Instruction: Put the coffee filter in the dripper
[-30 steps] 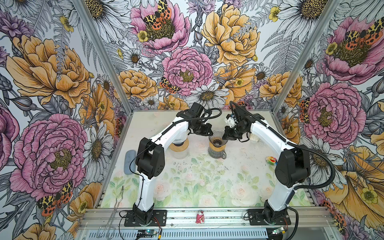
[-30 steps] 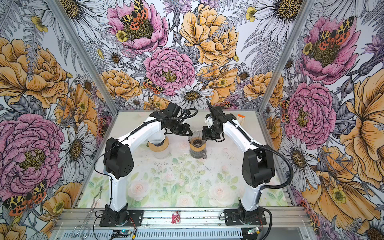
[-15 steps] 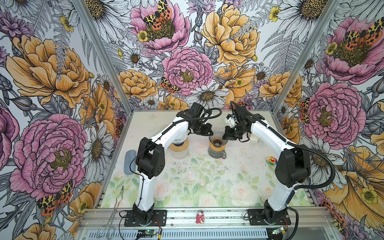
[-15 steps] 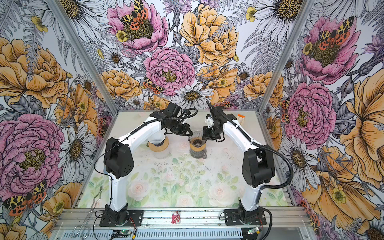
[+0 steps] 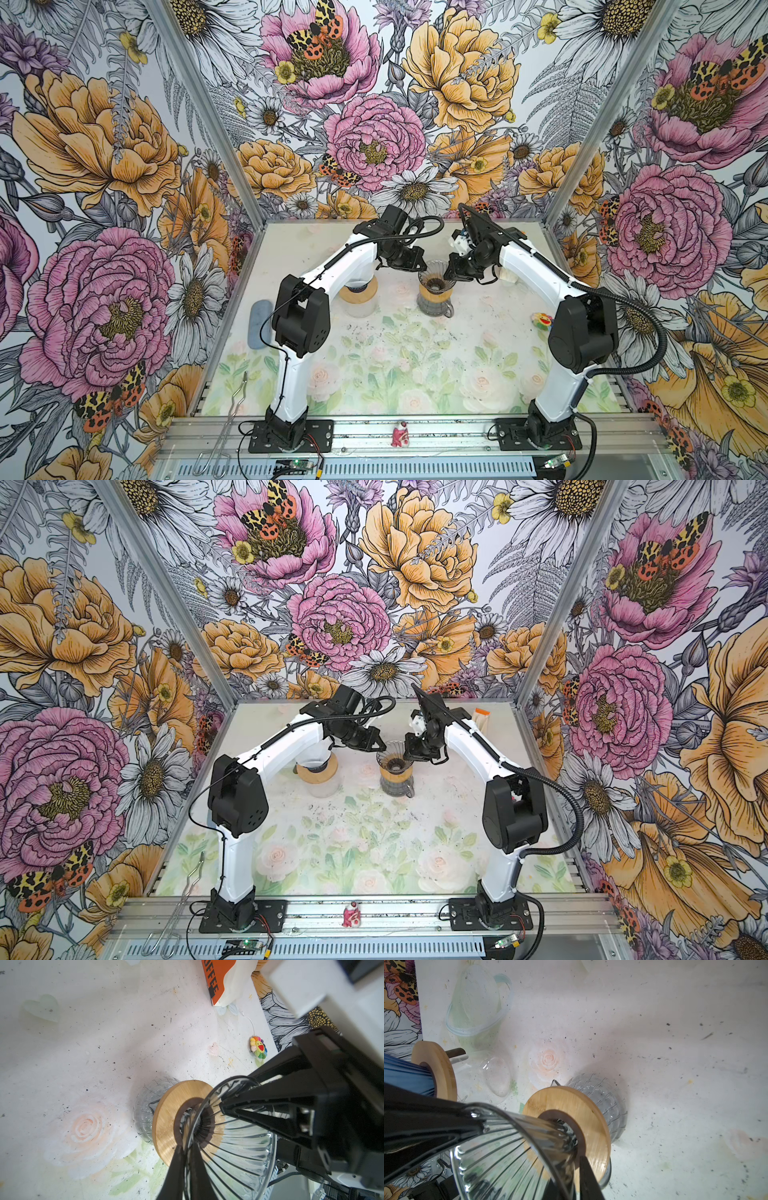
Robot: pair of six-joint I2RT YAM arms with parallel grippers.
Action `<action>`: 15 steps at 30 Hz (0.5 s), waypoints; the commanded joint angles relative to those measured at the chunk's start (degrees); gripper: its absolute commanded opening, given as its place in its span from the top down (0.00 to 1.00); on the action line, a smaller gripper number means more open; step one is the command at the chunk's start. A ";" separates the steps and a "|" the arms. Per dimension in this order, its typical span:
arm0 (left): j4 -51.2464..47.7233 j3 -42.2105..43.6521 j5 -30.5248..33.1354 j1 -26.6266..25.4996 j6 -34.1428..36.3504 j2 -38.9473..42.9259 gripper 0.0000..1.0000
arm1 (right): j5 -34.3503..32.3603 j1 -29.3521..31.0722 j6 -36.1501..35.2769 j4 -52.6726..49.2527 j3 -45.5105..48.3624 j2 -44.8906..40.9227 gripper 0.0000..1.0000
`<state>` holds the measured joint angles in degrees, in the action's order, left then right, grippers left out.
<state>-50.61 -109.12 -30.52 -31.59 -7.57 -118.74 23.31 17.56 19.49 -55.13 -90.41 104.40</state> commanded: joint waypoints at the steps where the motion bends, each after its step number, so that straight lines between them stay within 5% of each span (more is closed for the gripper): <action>1: -3.61 0.51 4.33 -0.03 0.78 -3.25 0.92 | -1.25 -0.10 -0.02 -0.62 -3.55 0.55 0.81; 15: -4.15 -0.60 4.36 -0.01 1.31 -2.64 0.92 | -4.57 -0.15 0.75 -4.40 -7.55 -1.95 0.75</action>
<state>-51.62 -109.82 -30.48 -31.59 -7.55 -118.91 20.97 17.56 19.81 -57.67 -96.12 104.71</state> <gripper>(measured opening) 0.082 0.253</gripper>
